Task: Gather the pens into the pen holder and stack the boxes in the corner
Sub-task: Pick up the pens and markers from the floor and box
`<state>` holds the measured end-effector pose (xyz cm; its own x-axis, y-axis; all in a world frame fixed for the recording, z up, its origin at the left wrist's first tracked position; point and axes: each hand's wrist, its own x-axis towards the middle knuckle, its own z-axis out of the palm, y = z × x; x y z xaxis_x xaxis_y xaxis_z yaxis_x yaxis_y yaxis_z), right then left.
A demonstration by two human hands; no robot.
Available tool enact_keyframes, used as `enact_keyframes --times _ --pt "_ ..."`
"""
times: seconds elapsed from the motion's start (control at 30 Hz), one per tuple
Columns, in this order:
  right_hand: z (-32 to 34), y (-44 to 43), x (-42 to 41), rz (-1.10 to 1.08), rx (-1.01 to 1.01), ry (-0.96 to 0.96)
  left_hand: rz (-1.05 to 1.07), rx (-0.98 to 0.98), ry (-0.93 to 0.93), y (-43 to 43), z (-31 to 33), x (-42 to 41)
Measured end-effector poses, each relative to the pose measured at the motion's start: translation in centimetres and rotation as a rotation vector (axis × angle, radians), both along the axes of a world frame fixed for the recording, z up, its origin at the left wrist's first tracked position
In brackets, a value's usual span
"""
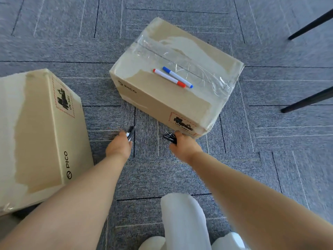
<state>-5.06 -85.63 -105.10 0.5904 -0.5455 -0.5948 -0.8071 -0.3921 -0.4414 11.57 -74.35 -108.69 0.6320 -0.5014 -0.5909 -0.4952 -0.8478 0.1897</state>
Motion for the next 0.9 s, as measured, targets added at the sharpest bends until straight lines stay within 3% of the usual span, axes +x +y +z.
enact_keyframes --times 0.13,0.37,0.67,0.9 --pt "0.7 0.1 -0.4 -0.013 0.001 -0.01 0.063 -0.034 0.106 -0.6 1.0 -1.8" --pt "6.5 1.0 -1.4 0.005 -0.013 0.011 0.396 -0.288 0.39 0.7 8.0 -4.4" --pt "21.8 4.1 -0.4 0.002 -0.064 -0.05 0.429 -0.405 0.311 3.8 25.7 -4.1" --pt "32.3 3.9 3.6 0.043 -0.088 -0.01 0.4 -0.405 0.194 4.2 35.9 -1.4"
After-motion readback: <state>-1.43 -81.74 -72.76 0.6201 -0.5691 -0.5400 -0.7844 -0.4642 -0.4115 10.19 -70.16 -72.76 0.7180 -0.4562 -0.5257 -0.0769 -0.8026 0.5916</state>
